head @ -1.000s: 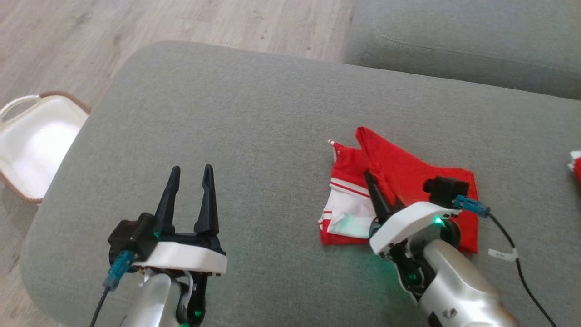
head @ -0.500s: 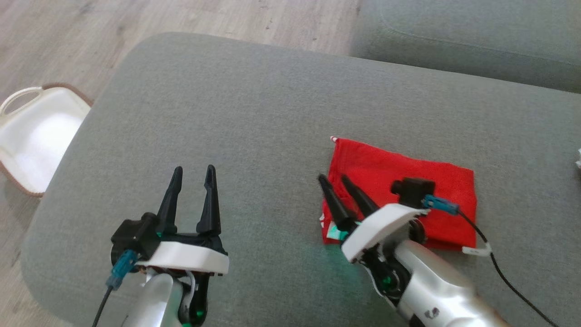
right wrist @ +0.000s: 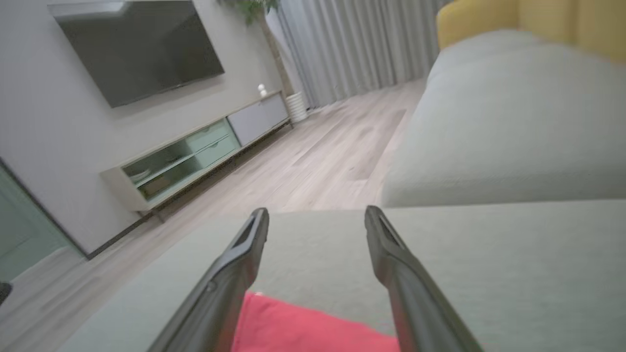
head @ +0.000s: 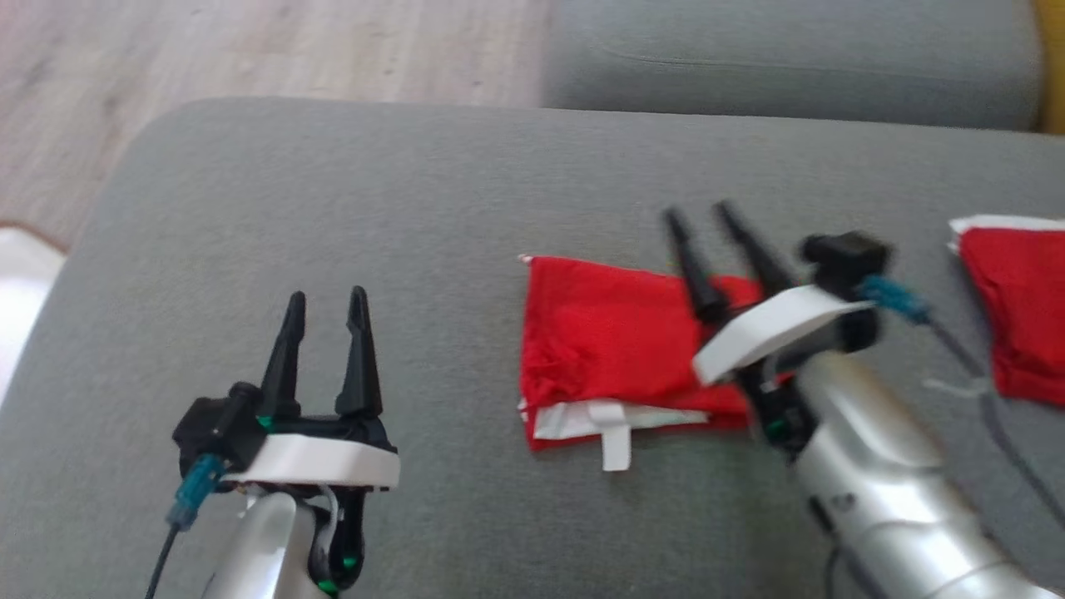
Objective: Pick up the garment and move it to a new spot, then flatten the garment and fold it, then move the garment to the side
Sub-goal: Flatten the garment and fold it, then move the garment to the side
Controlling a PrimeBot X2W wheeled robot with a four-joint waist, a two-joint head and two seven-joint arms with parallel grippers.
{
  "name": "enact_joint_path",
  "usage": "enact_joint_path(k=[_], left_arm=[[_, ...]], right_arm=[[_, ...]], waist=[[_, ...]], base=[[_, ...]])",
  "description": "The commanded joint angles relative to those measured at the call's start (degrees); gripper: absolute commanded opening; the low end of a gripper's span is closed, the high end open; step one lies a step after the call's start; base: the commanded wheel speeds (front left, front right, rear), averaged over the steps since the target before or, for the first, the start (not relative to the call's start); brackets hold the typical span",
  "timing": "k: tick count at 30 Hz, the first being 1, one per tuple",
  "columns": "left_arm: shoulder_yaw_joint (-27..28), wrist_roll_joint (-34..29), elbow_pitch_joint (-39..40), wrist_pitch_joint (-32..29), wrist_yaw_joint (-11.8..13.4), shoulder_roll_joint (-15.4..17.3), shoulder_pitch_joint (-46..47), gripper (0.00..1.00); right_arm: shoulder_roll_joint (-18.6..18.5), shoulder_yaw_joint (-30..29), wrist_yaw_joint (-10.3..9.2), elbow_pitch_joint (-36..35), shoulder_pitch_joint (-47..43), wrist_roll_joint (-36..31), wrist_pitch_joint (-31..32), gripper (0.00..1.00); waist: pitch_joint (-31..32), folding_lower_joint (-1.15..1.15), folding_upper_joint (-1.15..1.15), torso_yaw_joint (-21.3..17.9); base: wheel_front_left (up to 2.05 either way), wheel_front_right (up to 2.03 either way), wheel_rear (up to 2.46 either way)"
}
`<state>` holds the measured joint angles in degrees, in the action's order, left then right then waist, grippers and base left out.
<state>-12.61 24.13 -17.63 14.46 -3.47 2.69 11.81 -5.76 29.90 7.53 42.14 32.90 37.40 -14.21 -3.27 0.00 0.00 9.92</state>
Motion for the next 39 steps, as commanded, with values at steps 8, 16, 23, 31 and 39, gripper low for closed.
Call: enact_joint_path(k=[8,16,23,31,39], left_arm=[[4.8,-1.5,3.1,0.5,-0.3,0.3,0.4,1.0],[5.8,-1.4,3.8,0.5,-0.7,0.2,-2.8,1.0],[5.8,-1.3,4.3,0.5,-0.8,0.2,-4.2,1.0],[4.9,-0.9,4.5,0.5,-0.8,0.2,-2.8,1.0],[3.1,-0.6,4.9,0.5,-0.6,0.2,-0.7,1.0]], right_arm=[[-0.6,-16.5,-0.04,-13.6,-11.1,-17.3,-0.8,1.0],[2.4,-24.3,-0.04,-23.1,-21.9,-25.1,-0.8,1.0],[2.8,-25.2,-0.04,-24.4,-23.5,-25.7,-0.8,1.0],[2.9,-25.4,-0.04,-23.5,-22.8,-25.9,-0.8,1.0],[2.9,-24.0,-0.04,-19.1,-19.0,-27.7,2.8,1.0]], waist=[[0.5,0.0,0.0,-6.4],[0.6,0.0,0.0,-8.9],[0.2,0.0,0.0,-9.3],[-1.1,0.0,0.0,-8.2],[-4.7,0.0,0.0,-6.2]], base=[[0.0,0.0,0.0],[0.0,0.0,0.0],[0.0,0.0,0.0],[0.0,0.0,0.0],[0.0,0.0,0.0]])
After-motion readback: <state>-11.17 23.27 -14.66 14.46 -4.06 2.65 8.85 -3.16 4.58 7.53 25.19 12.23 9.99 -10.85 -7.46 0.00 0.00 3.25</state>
